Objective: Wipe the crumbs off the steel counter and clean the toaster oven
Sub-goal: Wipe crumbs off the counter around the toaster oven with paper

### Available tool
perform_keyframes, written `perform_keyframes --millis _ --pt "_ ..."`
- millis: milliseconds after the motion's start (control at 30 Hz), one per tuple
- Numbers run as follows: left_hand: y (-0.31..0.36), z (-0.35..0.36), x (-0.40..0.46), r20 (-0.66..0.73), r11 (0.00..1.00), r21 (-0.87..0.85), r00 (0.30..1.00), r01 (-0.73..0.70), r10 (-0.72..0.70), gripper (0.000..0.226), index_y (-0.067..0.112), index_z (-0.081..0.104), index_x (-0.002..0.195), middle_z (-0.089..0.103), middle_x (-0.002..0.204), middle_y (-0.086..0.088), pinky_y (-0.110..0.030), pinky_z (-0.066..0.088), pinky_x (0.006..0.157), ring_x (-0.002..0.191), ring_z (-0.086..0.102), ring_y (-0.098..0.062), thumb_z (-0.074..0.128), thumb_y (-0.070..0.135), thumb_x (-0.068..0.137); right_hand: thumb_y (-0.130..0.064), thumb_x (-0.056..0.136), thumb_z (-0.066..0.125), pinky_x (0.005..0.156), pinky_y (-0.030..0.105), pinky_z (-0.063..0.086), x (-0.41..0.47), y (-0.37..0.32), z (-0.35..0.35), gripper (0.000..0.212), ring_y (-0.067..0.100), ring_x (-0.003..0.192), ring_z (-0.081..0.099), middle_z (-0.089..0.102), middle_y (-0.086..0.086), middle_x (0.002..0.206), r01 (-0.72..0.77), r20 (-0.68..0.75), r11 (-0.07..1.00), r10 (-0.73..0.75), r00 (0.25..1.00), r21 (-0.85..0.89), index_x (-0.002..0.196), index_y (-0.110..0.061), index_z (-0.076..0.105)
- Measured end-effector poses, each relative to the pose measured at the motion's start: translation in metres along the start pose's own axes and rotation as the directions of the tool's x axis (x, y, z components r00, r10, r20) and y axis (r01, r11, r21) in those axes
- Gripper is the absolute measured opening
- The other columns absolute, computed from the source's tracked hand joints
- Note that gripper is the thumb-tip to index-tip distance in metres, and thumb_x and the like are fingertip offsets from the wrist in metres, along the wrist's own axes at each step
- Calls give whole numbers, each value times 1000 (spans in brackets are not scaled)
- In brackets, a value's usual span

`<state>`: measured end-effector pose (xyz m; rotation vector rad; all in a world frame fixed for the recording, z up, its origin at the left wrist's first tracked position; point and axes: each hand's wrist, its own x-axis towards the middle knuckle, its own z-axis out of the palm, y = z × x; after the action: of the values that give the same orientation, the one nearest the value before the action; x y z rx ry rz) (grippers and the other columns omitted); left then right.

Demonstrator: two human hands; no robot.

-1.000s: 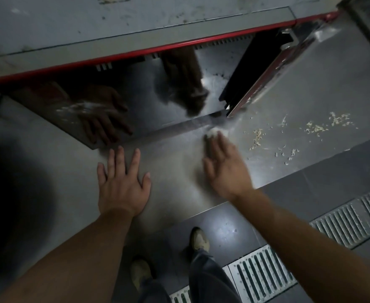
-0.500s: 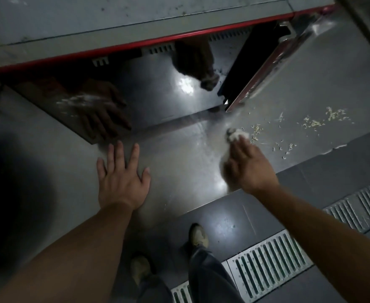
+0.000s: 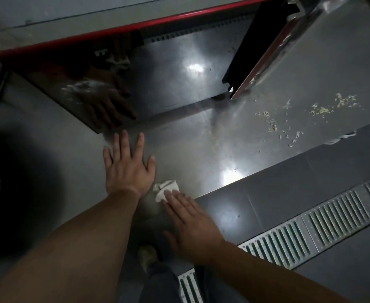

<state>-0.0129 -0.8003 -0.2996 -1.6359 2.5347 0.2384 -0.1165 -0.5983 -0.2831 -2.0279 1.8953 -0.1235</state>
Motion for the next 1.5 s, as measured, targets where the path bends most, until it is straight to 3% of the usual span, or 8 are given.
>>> perform_keyframes --millis 233,467,633,800,1000,1233,1367,1500 --pt "0 -1 0 11 1000 -13 1000 -1 1 72 32 -1 157 -4 165 -8 -52 0 121 151 -11 -25 19 60 94 -45 98 35 120 43 18 -10 68 -26 65 25 150 16 15 10 162 -176 -17 971 175 984 -164 154 -13 27" --pt "1 0 0 2 1000 0 1000 -4 4 72 31 1 158 -2 165 -9 -52 1 121 151 -9 -27 20 59 94 -53 99 27 120 44 20 -16 156 -65 71 32 147 21 19 18 161 -596 -119 798 585 802 -88 155 -8 23" --pt "0 1 0 -8 1000 0 1000 -7 7 71 30 4 158 1 165 -10 -53 1 121 151 -8 -27 23 57 95 -37 94 47 118 44 25 3 78 -56 64 33 141 32 34 21 154 -268 -232 963 266 936 24 148 -4 38" --pt "0 2 1 -13 1000 -10 1000 -5 5 70 30 8 158 3 165 -10 -52 2 121 152 -6 -27 26 55 95 -45 95 47 121 42 21 1 -2 -6 64 25 148 22 27 11 159 74 2 997 -74 997 -30 148 -10 40" --pt "1 2 1 -13 1000 6 1000 -4 4 67 30 7 158 2 165 -9 -52 2 121 152 -5 -27 26 50 98 -44 94 43 120 44 19 10 60 -28 66 28 145 29 31 14 157 -154 -13 982 153 988 -114 149 -10 38" --pt "3 2 -1 11 1000 29 1000 1 -1 65 28 0 158 -3 165 -10 -52 -1 121 151 -10 -27 23 48 100 -54 95 21 121 39 13 14 185 -86 73 26 147 24 26 12 160 -556 -79 817 551 831 -155 154 -12 29" --pt "15 -9 0 29 993 116 999 -16 13 67 14 6 158 3 164 -16 -50 1 121 152 -2 -29 24 41 100 -54 95 18 120 39 15 18 206 -100 72 26 145 27 32 12 157 -602 -134 794 589 797 -90 151 -12 34" --pt "60 -28 8 89 999 -23 995 44 -42 65 11 19 156 6 165 -13 -45 9 122 152 5 -28 29 42 101 -50 97 22 118 43 22 42 188 -94 68 24 146 25 35 11 156 -461 -111 886 455 884 -39 149 -10 37"
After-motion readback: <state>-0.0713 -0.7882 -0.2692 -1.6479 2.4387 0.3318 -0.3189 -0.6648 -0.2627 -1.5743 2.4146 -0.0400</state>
